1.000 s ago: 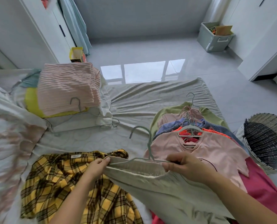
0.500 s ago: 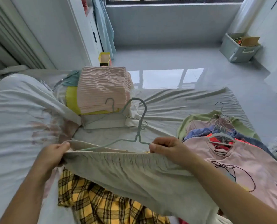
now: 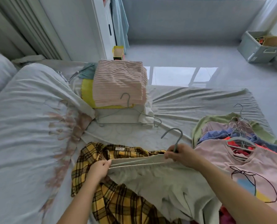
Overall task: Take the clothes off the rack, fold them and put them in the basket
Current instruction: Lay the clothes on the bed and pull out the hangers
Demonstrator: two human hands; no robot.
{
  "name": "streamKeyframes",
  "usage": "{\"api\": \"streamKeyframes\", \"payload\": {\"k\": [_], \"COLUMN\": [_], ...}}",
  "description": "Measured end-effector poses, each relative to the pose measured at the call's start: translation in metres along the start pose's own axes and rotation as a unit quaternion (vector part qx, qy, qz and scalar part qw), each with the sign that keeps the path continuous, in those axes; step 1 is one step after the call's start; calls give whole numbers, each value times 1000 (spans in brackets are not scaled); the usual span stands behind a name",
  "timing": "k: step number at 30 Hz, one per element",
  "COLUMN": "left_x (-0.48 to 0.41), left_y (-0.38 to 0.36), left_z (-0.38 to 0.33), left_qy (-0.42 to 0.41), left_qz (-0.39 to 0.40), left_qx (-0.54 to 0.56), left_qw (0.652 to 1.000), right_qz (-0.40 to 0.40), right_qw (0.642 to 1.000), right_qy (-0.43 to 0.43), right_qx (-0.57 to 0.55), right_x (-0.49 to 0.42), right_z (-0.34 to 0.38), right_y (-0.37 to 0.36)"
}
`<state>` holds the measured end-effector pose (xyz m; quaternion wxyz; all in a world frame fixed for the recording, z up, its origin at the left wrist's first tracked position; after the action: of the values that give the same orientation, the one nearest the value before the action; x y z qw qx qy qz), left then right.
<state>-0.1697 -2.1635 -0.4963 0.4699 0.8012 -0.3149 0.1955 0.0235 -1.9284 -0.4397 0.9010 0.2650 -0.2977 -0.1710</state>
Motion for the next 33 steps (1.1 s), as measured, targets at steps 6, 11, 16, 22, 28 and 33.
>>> {"api": "streamKeyframes", "payload": {"k": [6,11,16,22,28,33], "left_x": [9,15,37,-2,-59,-103], "left_y": [-59,-52,-33,-17,50,34], "left_z": [39,19,-93,-96,-62,-44], "left_qy": [179,-97,-538,-428,-334,-296], "left_qz": [80,-109,-264,-24,-34,-30], "left_qx": [164,-112,-189,-198,-32,-119], "left_qw": [967,983,778,882,941,947], "right_qz": [-133,-149,-13,25,-2,-44], "right_qw": [947,923,982,982,998,995], "right_qy": [-38,-24,-26,4,-52,-88], "right_qx": [-290,-354,-186,-189,25,-9], "right_x": [21,9,-14,-41,-49,-62], "right_z": [-37,-37,-16,-6,-63,-76], "right_y": [18,24,-30,-37,-34,-59]}}
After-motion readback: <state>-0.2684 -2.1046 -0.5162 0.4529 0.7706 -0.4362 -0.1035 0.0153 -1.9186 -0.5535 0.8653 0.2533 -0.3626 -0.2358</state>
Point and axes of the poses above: each hand's wrist, its own x-axis away from the middle knuckle, its own y-axis out of the back of the hand, z = x × y, the point moved 4 cm from there along -x, towards the middle knuckle, and after that the axes turned 4 degrees about -z, right-handed, at the moved point
